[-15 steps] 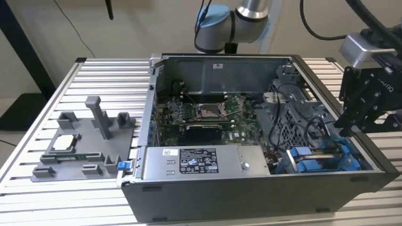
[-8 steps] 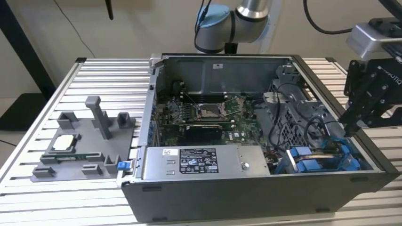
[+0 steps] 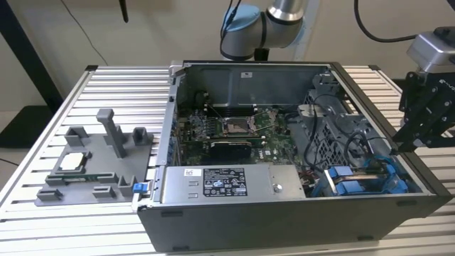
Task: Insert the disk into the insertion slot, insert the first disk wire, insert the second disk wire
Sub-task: 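Insert the first disk wire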
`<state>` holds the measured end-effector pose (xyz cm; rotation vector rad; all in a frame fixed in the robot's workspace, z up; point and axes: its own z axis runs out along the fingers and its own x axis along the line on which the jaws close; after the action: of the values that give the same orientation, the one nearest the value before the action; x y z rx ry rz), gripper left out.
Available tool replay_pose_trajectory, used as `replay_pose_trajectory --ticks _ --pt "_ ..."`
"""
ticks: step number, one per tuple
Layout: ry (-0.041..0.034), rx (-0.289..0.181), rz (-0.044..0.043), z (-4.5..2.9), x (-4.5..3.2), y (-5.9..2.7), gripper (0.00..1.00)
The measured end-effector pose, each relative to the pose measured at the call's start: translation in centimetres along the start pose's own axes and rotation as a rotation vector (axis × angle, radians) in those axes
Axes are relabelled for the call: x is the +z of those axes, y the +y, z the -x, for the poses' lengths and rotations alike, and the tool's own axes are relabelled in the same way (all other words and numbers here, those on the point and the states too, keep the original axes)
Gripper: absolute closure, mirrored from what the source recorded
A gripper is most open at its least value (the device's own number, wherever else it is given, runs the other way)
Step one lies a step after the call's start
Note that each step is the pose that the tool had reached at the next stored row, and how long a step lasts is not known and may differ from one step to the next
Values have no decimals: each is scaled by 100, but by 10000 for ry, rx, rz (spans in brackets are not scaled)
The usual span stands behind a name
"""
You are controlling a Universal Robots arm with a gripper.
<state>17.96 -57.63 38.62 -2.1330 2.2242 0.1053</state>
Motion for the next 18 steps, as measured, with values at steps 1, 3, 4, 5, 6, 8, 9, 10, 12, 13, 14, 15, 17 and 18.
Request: replay_pose_trajectory --ticks 1,3,4,5,6,8,9,10,12,13,14,15,17,18 --pt "-6 0 4 -6 15 -6 0" --pt "-26 1 10 -14 42 -23 0" --pt "-50 0 11 -16 52 -35 0" --pt "-89 0 12 -16 61 -47 0" --pt "-148 0 15 -16 70 -60 0" --pt "-240 -1 20 -17 89 -85 0" --pt "-271 0 23 -18 100 -96 0" --pt "-299 0 24 -19 112 -104 0" --pt "-354 -1 26 -22 134 -116 0" --pt "-386 -1 28 -23 143 -118 0" --pt "-432 0 30 -24 153 -120 0" --pt "-481 -1 32 -24 162 -123 0" --pt "-552 -2 35 -25 184 -125 0" --pt "-569 -1 36 -27 196 -125 0"
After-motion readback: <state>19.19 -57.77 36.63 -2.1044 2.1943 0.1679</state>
